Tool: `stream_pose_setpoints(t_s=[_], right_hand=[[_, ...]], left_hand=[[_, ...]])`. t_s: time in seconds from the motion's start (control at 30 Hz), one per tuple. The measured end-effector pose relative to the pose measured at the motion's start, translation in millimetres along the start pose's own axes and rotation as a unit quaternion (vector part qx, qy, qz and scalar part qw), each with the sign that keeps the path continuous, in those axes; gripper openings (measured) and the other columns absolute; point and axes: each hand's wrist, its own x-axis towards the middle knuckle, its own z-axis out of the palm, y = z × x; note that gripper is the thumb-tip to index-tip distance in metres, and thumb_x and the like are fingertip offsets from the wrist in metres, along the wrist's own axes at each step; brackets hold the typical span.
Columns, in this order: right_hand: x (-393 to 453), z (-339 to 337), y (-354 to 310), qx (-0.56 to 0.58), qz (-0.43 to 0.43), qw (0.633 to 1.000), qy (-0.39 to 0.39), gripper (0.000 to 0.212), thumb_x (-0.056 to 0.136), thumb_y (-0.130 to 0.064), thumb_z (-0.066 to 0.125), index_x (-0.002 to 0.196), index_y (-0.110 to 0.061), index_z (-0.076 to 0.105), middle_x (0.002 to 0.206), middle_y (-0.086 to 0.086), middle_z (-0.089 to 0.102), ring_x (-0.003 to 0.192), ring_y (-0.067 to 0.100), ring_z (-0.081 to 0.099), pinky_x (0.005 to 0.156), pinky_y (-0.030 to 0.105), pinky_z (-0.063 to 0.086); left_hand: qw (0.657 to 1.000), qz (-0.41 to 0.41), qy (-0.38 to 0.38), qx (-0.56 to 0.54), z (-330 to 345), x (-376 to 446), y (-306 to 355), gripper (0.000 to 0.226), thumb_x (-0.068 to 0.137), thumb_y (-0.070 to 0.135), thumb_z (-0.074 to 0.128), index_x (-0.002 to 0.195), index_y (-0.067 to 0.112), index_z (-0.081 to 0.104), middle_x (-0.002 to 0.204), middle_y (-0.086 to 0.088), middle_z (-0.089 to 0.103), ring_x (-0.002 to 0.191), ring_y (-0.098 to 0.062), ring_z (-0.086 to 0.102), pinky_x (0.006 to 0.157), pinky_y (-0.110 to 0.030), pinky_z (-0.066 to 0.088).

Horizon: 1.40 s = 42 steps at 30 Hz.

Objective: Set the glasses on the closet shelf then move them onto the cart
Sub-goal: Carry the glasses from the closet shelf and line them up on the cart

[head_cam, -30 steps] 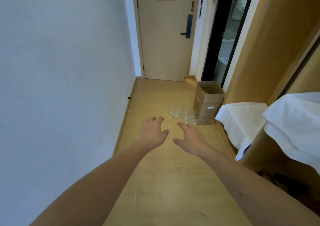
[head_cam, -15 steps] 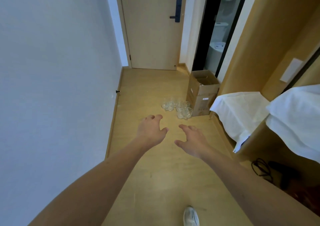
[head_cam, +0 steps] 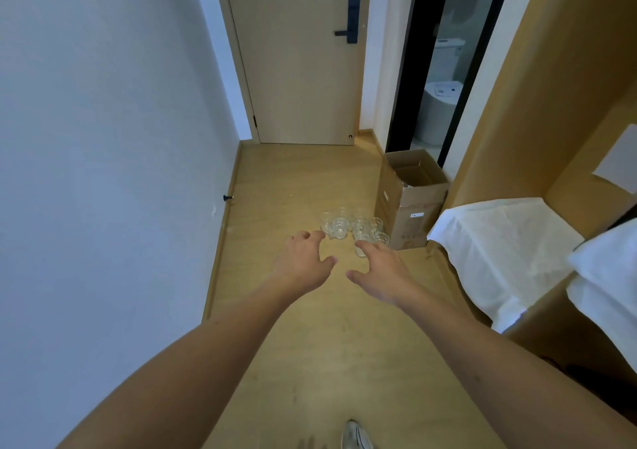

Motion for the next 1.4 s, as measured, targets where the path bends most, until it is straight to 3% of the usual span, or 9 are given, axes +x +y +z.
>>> stream_pose_setpoints(t_s=[0.57, 1.4], right_hand=[[145.9, 5.4, 31.4, 0.01, 0.032, 0.996, -0.08, 0.072, 0.09, -0.055, 0.061, 0.153, -0.03, 0.035, 0.155, 0.006, 0.039, 0.142, 0.031, 0.034, 0.115, 0.044, 0.034], [413.7, 23.9, -59.0, 0.04, 0.144, 0.983, -0.106, 0.07, 0.092, -0.053, 0.062, 0.153, -0.029, 0.037, 0.153, 0.006, 0.041, 0.141, 0.03, 0.036, 0.112, 0.04, 0.037]], left_hand=[[0.997, -0.063, -0.038, -0.029, 39.9, 151.7, -12.4, 0.059, 0.09, 0.05, 0.065, 0.142, 0.025, 0.051, 0.143, -0.009, 0.053, 0.131, -0.032, 0.048, 0.107, -0.046, 0.041], [0.988, -0.014, -0.138, -0.065, 13.8, 438.4, -126.7, 0.059, 0.092, 0.047, 0.064, 0.144, 0.022, 0.05, 0.141, -0.01, 0.054, 0.13, -0.033, 0.049, 0.105, -0.037, 0.042]])
